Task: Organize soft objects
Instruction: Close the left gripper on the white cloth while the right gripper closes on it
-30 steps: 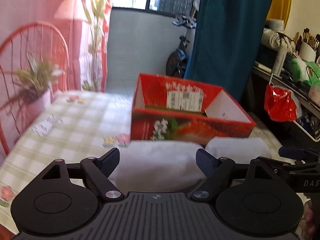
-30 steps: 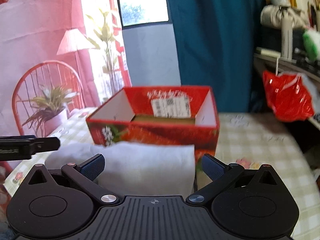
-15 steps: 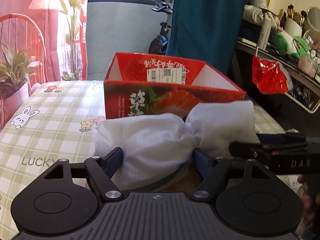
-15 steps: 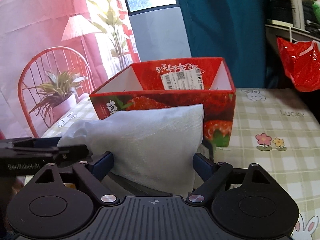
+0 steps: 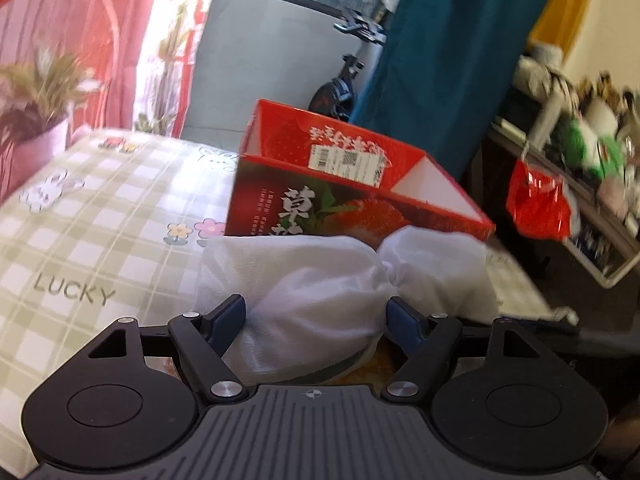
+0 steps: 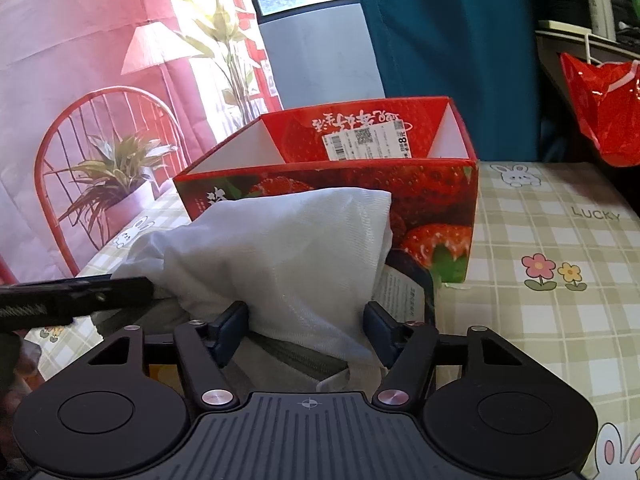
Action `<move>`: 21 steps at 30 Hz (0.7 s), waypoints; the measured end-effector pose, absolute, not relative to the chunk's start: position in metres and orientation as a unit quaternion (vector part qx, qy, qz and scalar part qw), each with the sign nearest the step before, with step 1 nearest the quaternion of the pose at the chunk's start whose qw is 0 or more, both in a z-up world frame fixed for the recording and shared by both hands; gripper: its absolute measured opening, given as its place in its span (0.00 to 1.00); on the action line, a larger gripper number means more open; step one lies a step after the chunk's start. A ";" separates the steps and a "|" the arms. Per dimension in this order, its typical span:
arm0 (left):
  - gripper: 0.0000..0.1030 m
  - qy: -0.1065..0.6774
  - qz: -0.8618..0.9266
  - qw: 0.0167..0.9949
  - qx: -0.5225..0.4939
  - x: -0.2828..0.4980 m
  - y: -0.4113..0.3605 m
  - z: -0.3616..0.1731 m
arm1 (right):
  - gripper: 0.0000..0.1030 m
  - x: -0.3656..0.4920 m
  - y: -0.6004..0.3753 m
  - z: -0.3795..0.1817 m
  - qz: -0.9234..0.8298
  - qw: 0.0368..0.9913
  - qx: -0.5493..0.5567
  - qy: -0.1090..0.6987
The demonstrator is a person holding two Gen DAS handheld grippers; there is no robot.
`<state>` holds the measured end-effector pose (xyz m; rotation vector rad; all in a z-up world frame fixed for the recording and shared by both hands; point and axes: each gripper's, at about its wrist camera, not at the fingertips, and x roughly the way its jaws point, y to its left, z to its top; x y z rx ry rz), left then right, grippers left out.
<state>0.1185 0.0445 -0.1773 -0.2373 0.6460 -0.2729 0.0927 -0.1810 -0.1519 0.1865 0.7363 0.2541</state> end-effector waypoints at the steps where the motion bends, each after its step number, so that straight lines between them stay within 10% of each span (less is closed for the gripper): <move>1: 0.77 0.315 -0.128 0.932 -0.127 0.118 0.048 -0.177 | 0.57 0.093 -0.181 -0.152 0.124 0.921 0.090 0.358; 21: 0.82 0.337 -0.132 0.916 -0.171 0.122 0.056 -0.195 | 0.52 0.092 -0.181 -0.156 0.129 0.918 0.097 0.363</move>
